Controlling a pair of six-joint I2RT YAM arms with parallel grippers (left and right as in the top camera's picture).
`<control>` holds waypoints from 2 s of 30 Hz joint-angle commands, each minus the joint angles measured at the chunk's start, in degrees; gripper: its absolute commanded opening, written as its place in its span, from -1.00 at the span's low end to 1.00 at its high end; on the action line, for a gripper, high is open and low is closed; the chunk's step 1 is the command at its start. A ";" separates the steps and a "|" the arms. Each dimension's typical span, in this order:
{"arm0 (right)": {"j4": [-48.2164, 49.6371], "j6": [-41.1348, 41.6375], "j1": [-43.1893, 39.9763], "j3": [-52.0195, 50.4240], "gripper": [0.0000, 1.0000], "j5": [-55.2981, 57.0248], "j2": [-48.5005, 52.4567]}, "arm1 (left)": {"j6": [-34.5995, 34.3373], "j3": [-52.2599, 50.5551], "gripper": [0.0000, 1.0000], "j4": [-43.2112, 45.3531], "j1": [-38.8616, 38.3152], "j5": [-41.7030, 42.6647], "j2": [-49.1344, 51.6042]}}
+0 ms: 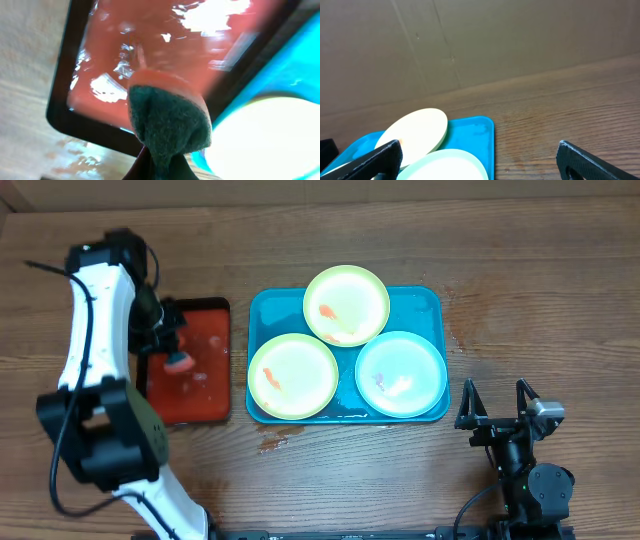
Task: Clean dirty plates on tray and stack at the side
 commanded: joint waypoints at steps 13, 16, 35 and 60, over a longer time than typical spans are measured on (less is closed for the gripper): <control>0.37 -0.20 -0.07 -0.61 1.00 0.37 -0.42 | -7.37 -16.96 -0.91 19.12 -28.17 7.54 -8.59; 0.37 -0.20 -0.07 -0.61 1.00 0.37 -0.42 | -13.07 -23.78 -0.92 28.87 -31.65 4.55 -8.50; 0.37 -0.20 -0.07 -0.61 1.00 0.37 -0.42 | -21.81 -35.76 -0.28 45.42 -34.47 -3.50 -8.41; 0.37 -0.20 -0.07 -0.61 1.00 0.37 -0.42 | -9.51 -1.33 1.00 14.27 -13.55 -1.22 -9.46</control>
